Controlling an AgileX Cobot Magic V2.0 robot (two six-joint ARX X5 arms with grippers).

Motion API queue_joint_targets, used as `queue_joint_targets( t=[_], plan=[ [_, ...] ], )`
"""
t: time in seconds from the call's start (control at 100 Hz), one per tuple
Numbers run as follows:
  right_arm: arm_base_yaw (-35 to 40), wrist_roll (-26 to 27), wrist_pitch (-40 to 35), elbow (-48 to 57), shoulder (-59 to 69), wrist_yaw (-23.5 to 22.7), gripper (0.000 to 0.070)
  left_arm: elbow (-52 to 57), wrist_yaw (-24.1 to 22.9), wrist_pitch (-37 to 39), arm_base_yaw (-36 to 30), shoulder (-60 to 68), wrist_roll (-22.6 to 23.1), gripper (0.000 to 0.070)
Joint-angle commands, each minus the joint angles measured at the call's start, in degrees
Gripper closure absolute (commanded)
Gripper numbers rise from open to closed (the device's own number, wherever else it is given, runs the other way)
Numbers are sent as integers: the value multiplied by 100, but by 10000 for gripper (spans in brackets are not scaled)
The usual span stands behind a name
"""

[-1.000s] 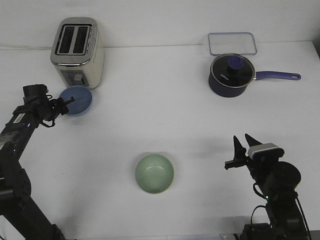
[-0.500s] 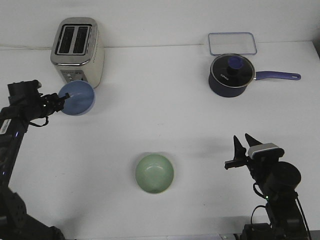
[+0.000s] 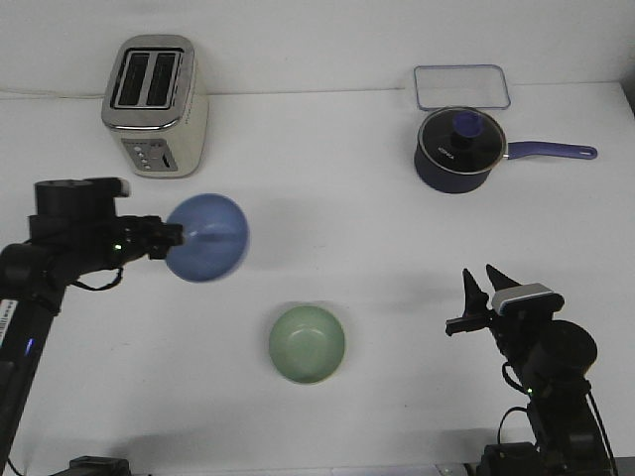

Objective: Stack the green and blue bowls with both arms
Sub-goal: 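Lift the blue bowl with the left gripper and lower it into the green bowl, then open the left gripper and withdraw it from the stacked bowls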

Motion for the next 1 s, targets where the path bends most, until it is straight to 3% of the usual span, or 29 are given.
queue_joint_targets(
  t=[0.0, 0.17, 0.28, 0.88, 0.92, 0.99],
  plan=[
    [-4, -37, 63, 24, 13, -13, 442, -68, 44, -46, -590, 127, 107, 685],
    [-4, -39, 61, 24, 13, -13, 442, -603, -133, 225, -1803, 269, 105, 685],
    [-4, -37, 63, 24, 13, -13, 442, -824, -345, 501, -2243, 435, 70, 685],
    [2, -37, 61, 24, 13, -22, 443, -828, -398, 483, -2745, 1408, 426, 681],
    [2, -37, 61, 24, 15, -22, 442, -828, -396, 490, -2750, 1410, 435, 646],
    [0, -39, 61, 24, 15, -22, 442, -828, -396, 503, -2750, 1410, 455, 490]
  ],
)
